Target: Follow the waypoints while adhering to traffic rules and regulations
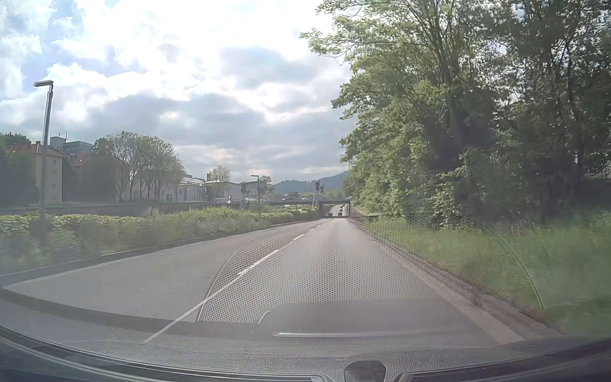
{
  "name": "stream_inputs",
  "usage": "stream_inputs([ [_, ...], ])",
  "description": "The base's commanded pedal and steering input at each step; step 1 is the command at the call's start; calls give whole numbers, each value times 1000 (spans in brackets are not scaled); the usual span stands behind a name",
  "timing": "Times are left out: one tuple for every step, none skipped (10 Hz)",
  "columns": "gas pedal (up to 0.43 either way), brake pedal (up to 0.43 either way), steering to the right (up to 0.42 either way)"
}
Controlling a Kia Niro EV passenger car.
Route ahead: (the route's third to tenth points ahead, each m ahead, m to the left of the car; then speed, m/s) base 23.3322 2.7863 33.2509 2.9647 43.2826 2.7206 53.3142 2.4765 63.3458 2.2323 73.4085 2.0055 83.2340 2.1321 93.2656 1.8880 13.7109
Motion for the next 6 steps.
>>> stream_inputs([
  [110,0,0],
  [110,0,0],
  [110,0,0],
  [110,0,0],
  [110,0,0],
  [110,0,0],
])
